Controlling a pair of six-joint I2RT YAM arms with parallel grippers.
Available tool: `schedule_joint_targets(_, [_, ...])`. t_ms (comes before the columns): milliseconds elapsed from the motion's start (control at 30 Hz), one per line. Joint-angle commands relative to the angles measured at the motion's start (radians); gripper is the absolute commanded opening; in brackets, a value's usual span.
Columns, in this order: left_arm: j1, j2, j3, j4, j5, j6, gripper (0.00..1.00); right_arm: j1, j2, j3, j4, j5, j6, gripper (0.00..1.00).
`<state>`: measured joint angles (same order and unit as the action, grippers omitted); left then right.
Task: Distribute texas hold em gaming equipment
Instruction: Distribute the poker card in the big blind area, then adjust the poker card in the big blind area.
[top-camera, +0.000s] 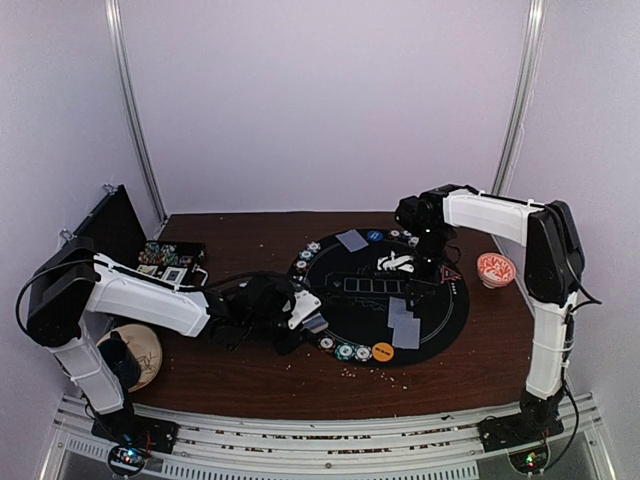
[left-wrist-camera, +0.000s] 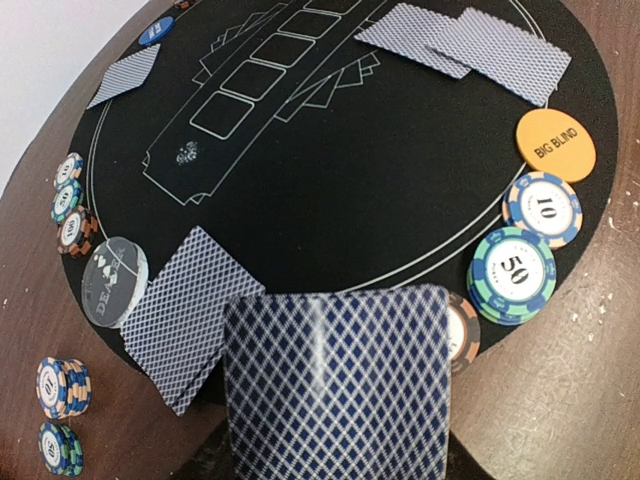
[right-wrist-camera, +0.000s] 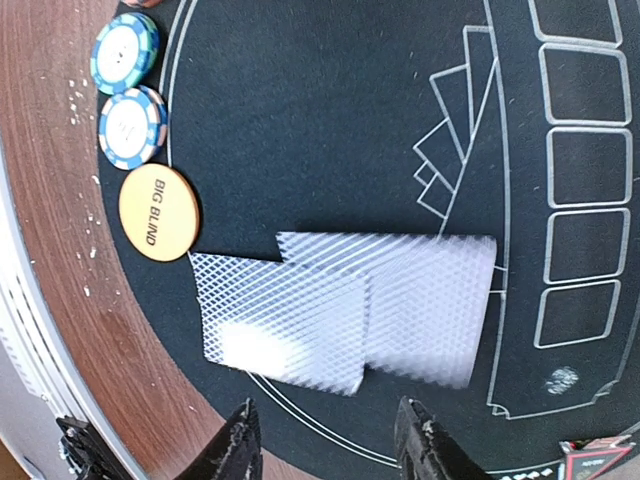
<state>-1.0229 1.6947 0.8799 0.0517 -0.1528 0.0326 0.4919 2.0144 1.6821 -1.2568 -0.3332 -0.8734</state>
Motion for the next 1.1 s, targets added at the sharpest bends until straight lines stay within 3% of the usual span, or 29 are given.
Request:
schedule_joint_targets(0, [-0.005,0.0,0.034,0.044,0.007,0.007,0.18,-0.003,0.049,-0.021,0.028,0.018,0.022,0.47])
schedule_joint_targets(333, [-0.005,-0.007,0.031,0.047,0.004,0.007,0.17,-0.012,0.087,0.04,0.095,0.011,0.05,0.49])
schedule_joint_targets(600, [-0.005,-0.003,0.031,0.047,0.001,0.007,0.18,-0.029,0.212,0.175,0.112,-0.042,0.098,0.73])
schedule_joint_targets(833, [-0.005,-0.008,0.029,0.046,-0.003,0.006,0.18,-0.05,0.297,0.266,0.044,-0.157,0.097,0.74])
schedule_joint_targets(1067, [-0.005,-0.007,0.028,0.047,-0.004,0.01,0.17,-0.052,0.27,0.17,-0.02,-0.213,0.03,0.74])
